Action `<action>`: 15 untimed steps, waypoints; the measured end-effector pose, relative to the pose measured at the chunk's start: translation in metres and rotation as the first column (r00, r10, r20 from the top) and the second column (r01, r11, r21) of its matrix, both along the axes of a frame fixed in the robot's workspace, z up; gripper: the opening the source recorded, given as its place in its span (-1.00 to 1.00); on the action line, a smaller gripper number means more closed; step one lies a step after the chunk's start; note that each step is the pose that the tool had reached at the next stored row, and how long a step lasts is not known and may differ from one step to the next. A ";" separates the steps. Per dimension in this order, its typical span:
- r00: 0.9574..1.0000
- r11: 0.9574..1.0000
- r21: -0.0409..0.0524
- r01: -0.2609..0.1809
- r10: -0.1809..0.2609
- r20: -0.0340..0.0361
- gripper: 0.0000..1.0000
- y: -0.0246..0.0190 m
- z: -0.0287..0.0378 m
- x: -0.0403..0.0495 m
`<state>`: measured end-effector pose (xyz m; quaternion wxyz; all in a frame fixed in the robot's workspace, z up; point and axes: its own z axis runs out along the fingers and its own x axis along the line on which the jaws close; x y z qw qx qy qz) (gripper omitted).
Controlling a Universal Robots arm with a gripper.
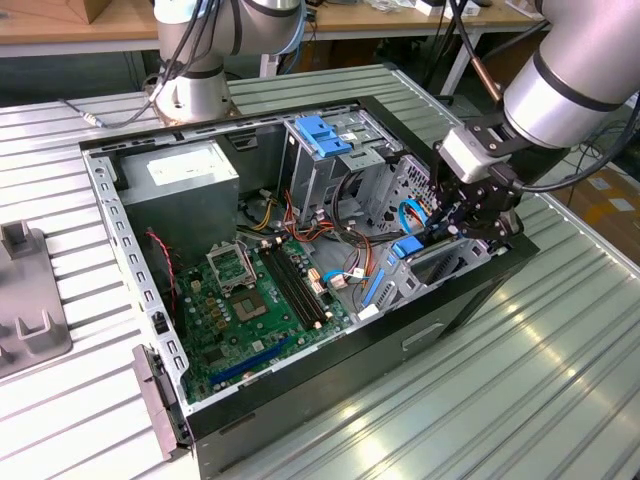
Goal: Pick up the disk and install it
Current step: 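Insert the second disk wire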
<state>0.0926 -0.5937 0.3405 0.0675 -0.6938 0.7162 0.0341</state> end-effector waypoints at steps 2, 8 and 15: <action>1.000 1.000 0.002 0.000 0.000 0.000 -0.53 0.0000 0.0049 0.0000; 1.000 1.000 0.007 0.000 0.000 0.000 -0.69 0.0001 0.0141 0.0000; 1.000 1.000 0.008 0.000 0.000 -0.008 -0.80 -0.0026 0.0062 0.0000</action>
